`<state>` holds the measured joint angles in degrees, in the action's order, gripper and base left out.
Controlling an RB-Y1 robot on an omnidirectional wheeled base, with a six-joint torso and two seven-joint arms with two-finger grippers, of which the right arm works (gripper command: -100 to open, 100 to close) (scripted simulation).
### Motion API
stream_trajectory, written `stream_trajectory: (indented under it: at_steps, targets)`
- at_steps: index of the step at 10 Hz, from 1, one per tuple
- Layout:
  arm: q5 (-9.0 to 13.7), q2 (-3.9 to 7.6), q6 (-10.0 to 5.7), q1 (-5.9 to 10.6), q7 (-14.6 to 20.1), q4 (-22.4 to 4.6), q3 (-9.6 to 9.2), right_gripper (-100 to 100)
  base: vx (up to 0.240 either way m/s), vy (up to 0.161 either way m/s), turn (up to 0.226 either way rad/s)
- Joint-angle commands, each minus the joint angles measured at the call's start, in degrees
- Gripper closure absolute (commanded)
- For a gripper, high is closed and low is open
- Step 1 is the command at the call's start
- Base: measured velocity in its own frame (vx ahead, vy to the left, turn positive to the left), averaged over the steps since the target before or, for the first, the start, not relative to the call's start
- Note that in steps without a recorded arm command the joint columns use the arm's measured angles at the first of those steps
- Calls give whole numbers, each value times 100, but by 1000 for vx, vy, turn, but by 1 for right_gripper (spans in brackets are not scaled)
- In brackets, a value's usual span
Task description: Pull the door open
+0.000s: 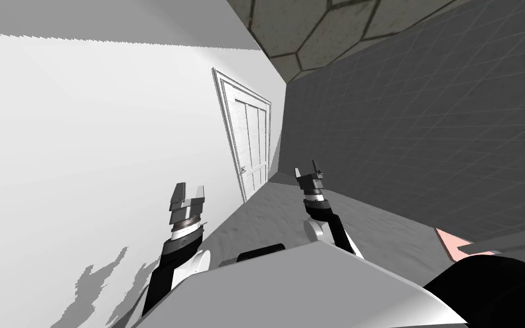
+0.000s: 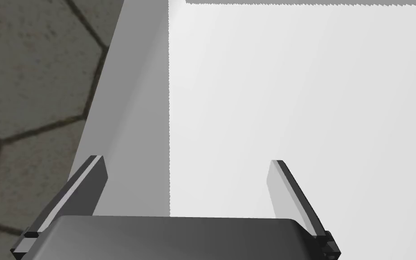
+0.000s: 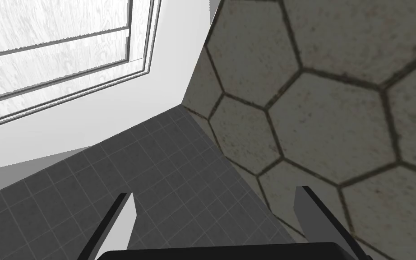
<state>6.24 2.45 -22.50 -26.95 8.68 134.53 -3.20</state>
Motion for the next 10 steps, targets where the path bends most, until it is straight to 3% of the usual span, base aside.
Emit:
stream_trajectory:
  at_steps: [1,10]
  targets:
    - [10,32,-52,65,-10,-210,9,-100,35,-1,112]
    - [67,190,-362,453,-68,-1456,64,-100,79,-20,143]
